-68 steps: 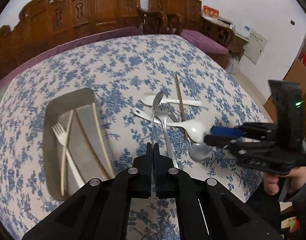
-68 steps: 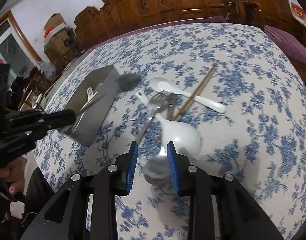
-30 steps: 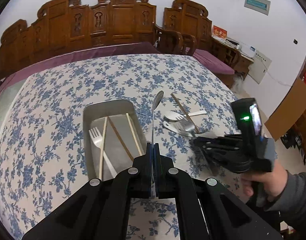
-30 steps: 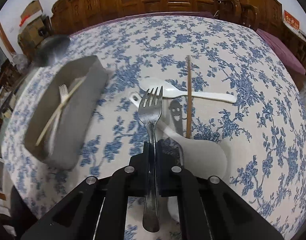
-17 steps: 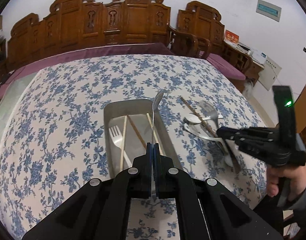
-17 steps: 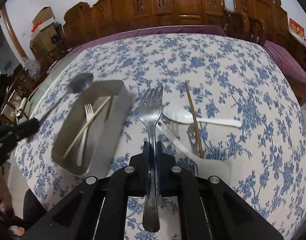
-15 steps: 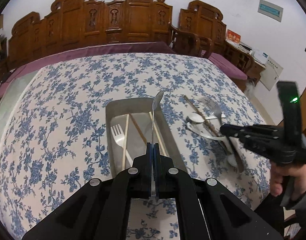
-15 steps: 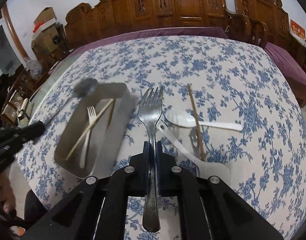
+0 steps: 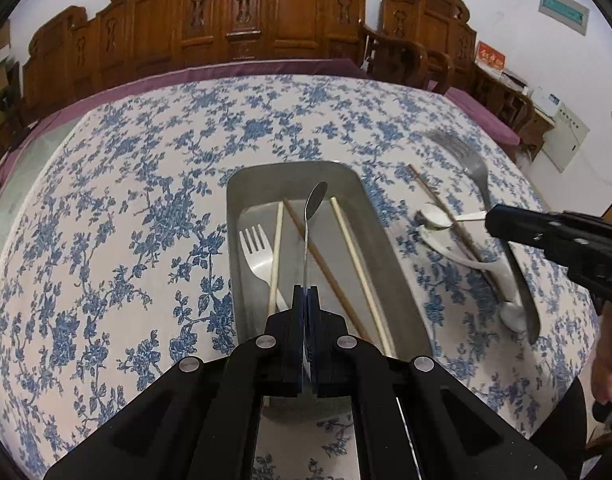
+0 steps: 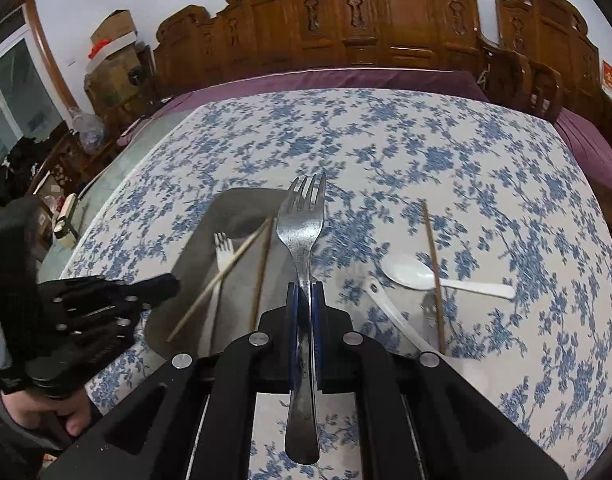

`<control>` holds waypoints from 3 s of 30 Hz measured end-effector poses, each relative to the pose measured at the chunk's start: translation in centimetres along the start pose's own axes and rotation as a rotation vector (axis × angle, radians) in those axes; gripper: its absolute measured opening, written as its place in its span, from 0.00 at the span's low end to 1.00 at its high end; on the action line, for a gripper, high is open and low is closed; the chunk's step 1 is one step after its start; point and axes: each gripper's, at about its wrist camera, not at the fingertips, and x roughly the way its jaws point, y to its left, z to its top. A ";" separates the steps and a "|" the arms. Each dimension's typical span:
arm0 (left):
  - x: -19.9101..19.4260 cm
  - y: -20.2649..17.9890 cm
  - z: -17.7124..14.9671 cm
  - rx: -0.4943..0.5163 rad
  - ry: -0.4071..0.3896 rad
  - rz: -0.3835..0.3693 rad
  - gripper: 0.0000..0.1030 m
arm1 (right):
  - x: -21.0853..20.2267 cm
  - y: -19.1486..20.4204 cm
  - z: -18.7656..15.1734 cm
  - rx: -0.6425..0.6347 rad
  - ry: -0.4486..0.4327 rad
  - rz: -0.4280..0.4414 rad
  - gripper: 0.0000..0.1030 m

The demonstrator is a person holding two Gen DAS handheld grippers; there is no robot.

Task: Organize utensils
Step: 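Carry the spoon and fork over the grey tray and lower them inside, then open both tools to drop the spoon and fork into the tray, then grasp the white plastic ladle with the right tool while the left tool approaches the smiley-face spoon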

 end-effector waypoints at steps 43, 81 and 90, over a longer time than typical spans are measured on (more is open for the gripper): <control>-6.1 7.2 0.0 -0.073 -0.086 0.037 0.01 | 9.6 7.5 2.7 -0.028 0.102 0.083 0.08; -5.9 0.8 0.4 0.003 -0.088 -0.036 0.11 | 0.4 -0.8 -1.6 -0.127 -0.008 0.038 0.15; -4.7 -4.2 0.6 0.052 -0.073 -0.091 0.39 | -1.0 -8.2 -4.3 -0.122 0.047 -0.064 0.36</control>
